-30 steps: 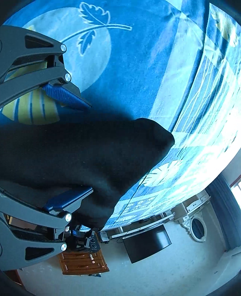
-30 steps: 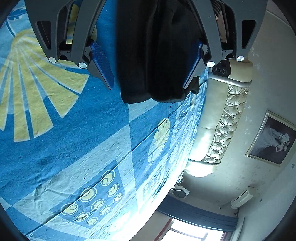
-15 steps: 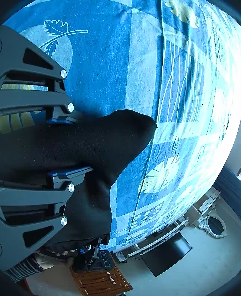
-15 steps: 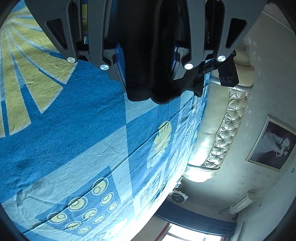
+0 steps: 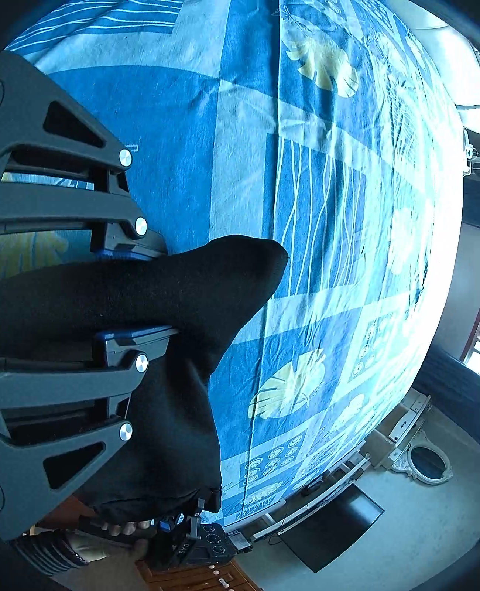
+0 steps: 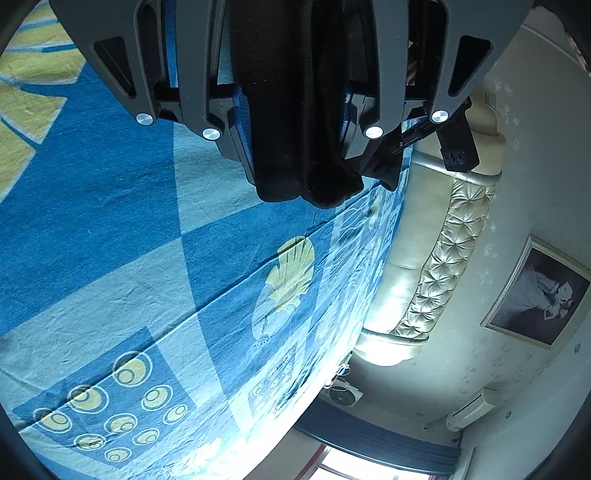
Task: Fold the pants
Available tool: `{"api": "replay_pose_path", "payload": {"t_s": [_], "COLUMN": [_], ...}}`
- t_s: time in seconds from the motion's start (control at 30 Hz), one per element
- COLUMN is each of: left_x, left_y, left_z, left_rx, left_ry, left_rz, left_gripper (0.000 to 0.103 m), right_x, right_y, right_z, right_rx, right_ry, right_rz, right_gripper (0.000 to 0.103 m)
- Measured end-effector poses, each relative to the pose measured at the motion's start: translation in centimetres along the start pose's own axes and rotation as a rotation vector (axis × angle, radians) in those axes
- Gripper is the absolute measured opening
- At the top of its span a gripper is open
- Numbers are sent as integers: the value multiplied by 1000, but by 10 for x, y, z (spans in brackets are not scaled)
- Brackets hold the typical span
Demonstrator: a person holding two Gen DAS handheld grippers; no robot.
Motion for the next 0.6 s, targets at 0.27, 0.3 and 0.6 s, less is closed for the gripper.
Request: {"api": "replay_pose_path", "payload": {"t_s": [0.27,0.3,0.6], "left_x": [7,8,4], "left_y": [53,57,72], "left_z": [-25,-27,-31], "left_rx": [44,45,33], "left_ry": [-25,-25,-28], "left_rz": [-55,-59,-63], "left_gripper": [26,26,26], "right_x": [-47,-51,-62], "right_y": [20,22,15], "right_z": [-5,-5,-3], "right_rx": [11,10,-19], "right_ry": [27,30,39], "right_rz": [-52,-54,-62], "right_gripper": [37,37,37]}}
Point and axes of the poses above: each gripper's, at about its wrist camera, not at the fingertips, and x roughly against the way its jaws point, y to its left, z to its underside, the point moved 8 cm from there along -x, roughly the way its jaws point, and after that the axes turned 4 degrees about x, right-handed, at the moved point
